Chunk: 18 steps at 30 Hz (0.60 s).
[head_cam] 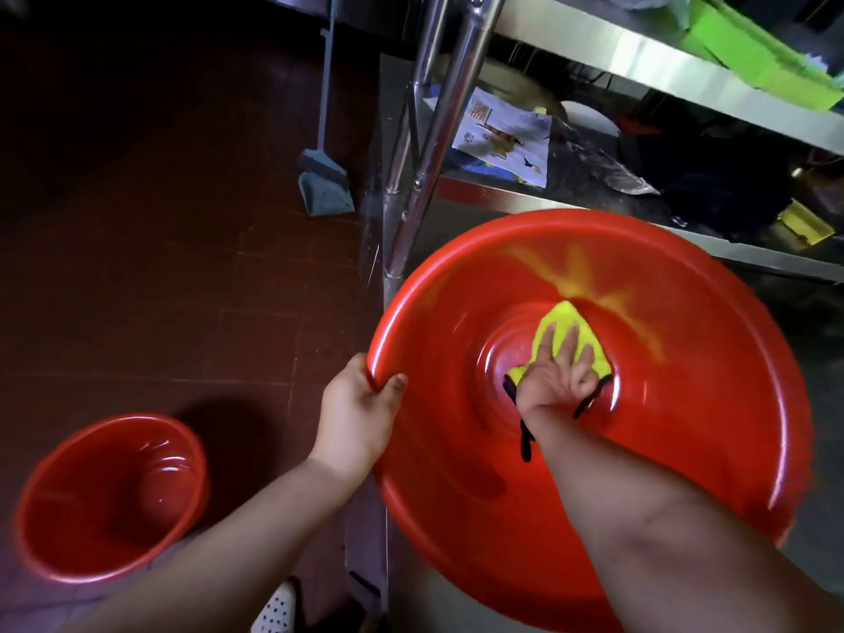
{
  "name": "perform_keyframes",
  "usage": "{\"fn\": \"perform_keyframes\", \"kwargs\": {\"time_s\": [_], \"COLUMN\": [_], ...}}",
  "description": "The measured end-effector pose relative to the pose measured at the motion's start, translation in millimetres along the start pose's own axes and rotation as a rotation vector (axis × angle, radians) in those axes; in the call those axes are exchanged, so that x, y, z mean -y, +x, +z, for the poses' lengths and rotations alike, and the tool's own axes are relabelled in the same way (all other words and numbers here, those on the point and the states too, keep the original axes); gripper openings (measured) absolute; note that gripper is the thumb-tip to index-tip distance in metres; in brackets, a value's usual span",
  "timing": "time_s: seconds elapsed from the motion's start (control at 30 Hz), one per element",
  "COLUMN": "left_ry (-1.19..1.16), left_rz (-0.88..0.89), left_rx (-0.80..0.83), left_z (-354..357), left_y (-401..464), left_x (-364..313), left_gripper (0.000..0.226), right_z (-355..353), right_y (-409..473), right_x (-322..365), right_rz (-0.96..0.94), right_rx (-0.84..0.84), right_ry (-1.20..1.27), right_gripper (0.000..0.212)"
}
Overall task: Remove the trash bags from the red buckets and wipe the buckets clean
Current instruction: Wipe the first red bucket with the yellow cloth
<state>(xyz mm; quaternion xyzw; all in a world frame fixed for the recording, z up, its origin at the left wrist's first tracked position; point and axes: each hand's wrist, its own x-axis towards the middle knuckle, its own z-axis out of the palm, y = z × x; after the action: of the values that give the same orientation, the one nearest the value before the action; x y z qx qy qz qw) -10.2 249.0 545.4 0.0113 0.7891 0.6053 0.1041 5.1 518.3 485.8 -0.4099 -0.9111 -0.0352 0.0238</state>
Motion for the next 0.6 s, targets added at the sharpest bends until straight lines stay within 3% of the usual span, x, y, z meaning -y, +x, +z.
{"fn": "perform_keyframes", "kwargs": {"time_s": [0.13, 0.23, 0.33, 0.4, 0.47, 0.6], "left_ry": [0.105, 0.106, 0.079, 0.082, 0.071, 0.046], "left_rz": [0.165, 0.172, 0.139, 0.129, 0.116, 0.075], "left_rx": [0.047, 0.001, 0.001, 0.020, 0.024, -0.037], "left_z": [8.1, 11.0, 10.1, 8.7, 6.4, 4.4], "left_y": [-7.0, -2.0, 3.8, 4.6, 4.0, 0.8], "left_x": [-10.4, -18.6, -20.8, -18.4, -14.4, -7.8], "left_gripper": [0.013, 0.015, 0.014, 0.013, 0.012, 0.019], "right_z": [12.2, 29.8, 26.3, 18.4, 11.7, 2.5], "right_y": [-23.5, -52.0, -58.3, -54.6, -48.9, -37.8], "right_x": [2.4, -8.9, -21.2, -25.7, -31.8, -42.4], "right_rz": [-0.338, -0.558, -0.648, -0.690, -0.622, -0.248], "right_rx": [0.135, 0.268, 0.318, 0.320, 0.273, 0.158], "right_ry": [-0.191, -0.266, -0.181, -0.190, -0.219, -0.210], "right_gripper": [0.075, 0.059, 0.057, 0.073, 0.085, 0.083]}}
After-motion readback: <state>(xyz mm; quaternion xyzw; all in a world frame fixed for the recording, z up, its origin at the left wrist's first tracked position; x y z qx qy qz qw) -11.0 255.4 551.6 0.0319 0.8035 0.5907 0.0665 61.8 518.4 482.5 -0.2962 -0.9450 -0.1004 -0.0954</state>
